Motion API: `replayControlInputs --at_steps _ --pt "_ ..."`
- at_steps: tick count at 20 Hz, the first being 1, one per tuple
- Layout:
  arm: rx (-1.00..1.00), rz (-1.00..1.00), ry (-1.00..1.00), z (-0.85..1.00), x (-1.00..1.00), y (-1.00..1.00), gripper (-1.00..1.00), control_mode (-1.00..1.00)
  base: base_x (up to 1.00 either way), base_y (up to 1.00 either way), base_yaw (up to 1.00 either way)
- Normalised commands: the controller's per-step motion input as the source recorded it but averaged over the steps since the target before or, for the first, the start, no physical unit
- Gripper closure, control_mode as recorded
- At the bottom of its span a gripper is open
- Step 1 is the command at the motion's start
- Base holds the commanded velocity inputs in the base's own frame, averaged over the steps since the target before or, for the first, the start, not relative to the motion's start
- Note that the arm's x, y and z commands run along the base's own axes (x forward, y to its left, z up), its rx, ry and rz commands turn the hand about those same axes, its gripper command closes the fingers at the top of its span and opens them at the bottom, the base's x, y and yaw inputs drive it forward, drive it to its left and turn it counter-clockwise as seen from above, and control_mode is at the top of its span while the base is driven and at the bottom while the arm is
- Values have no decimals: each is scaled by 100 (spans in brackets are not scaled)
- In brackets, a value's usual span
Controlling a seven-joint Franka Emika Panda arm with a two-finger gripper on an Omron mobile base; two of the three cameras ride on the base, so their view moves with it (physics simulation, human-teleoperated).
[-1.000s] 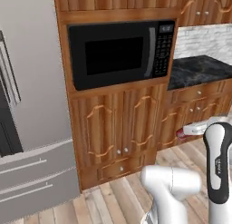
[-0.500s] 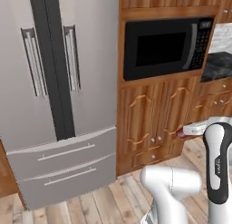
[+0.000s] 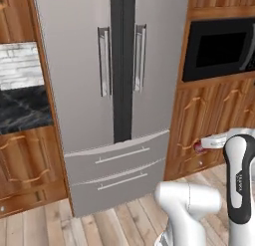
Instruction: Four empty soda cans are scattered around the kitchen. Gather all the cans and cluster them next to the stove for recycling.
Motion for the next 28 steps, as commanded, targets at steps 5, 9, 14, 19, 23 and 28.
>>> replayControlInputs --at_steps 5,9,14,19,23,28 --pt "0 0 0 0 0 0 100 100 30 100 0" --pt "0 0 0 0 0 0 100 100 31 100 0" --pt "0 0 0 0 0 0 100 100 26 100 0" --pt "0 0 0 0 0 0 100 100 16 100 0" --pt "0 0 0 0 0 0 100 100 3 99 1" --pt "0 0 0 0 0 0 100 100 -18 20 38"
